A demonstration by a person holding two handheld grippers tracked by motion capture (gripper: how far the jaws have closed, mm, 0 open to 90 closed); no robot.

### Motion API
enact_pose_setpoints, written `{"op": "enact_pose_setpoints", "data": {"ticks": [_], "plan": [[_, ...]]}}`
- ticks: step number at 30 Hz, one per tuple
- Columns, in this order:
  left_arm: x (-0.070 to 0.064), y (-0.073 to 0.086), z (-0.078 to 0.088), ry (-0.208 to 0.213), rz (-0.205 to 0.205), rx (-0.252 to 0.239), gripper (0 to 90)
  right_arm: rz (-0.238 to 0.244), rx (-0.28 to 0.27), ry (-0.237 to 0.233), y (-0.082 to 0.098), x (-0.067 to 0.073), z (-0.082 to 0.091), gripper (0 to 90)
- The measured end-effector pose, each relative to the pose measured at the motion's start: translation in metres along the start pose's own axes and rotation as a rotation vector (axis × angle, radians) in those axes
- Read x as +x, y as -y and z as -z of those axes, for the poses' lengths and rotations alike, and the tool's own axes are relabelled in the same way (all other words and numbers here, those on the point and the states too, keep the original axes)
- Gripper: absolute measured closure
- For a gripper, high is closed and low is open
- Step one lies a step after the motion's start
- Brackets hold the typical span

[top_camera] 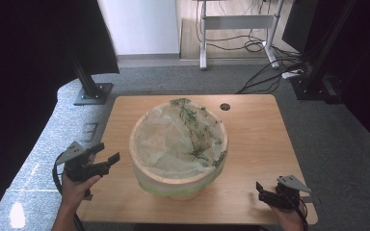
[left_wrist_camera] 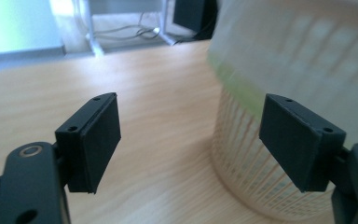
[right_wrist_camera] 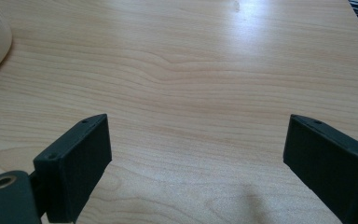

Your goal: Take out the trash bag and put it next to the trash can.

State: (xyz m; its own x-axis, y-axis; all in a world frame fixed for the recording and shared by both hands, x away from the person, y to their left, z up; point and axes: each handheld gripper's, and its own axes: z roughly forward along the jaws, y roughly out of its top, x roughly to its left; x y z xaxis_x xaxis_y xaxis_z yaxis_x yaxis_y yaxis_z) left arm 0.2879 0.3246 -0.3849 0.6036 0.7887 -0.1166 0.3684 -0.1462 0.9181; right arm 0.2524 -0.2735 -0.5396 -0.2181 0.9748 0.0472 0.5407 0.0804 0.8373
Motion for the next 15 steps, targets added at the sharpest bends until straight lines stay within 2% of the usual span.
{"op": "enact_pose_setpoints", "data": {"ticks": [1, 3, 4, 5, 8, 10, 12, 13, 14, 15], "plan": [[-0.001, -0.008, 0.002, 0.028, -0.017, -0.01, 21.9, 0.002, -0.003, 0.001, 0.0, 0.0, 0.0, 7.6], [-0.002, -0.013, 0.003, 0.043, -0.023, -0.013, 23.1, 0.003, -0.004, 0.001, 0.0, 0.0, 0.001, 7.8], [-0.004, -0.022, 0.004, 0.062, -0.038, -0.014, 23.6, 0.004, -0.003, 0.001, 0.0, 0.0, 0.001, 7.9], [-0.004, -0.022, 0.004, 0.062, -0.038, -0.014, 23.9, 0.004, -0.003, 0.001, 0.0, 0.0, 0.001, 7.9], [-0.009, -0.04, 0.003, 0.09, -0.065, -0.018, 25.1, 0.005, -0.004, 0.001, 0.0, 0.0, 0.0, 8.1], [-0.01, -0.044, 0.002, 0.099, -0.07, -0.02, 26.4, 0.005, -0.003, 0.001, 0.0, -0.001, 0.0, 8.1], [-0.011, -0.052, -0.002, 0.121, -0.076, -0.021, 27.5, 0.006, -0.004, 0.001, 0.0, -0.001, 0.001, 8.2], [-0.012, -0.058, -0.008, 0.15, -0.08, -0.011, 28.7, 0.005, -0.005, 0.002, 0.0, -0.002, 0.001, 8.2], [-0.012, -0.058, -0.008, 0.15, -0.08, -0.011, 29.4, 0.005, -0.005, 0.002, 0.0, -0.002, 0.001, 8.2], [-0.015, -0.063, -0.015, 0.161, -0.091, 0.008, 29.6, 0.004, -0.006, 0.002, 0.0, -0.002, 0.002, 8.3]]}}
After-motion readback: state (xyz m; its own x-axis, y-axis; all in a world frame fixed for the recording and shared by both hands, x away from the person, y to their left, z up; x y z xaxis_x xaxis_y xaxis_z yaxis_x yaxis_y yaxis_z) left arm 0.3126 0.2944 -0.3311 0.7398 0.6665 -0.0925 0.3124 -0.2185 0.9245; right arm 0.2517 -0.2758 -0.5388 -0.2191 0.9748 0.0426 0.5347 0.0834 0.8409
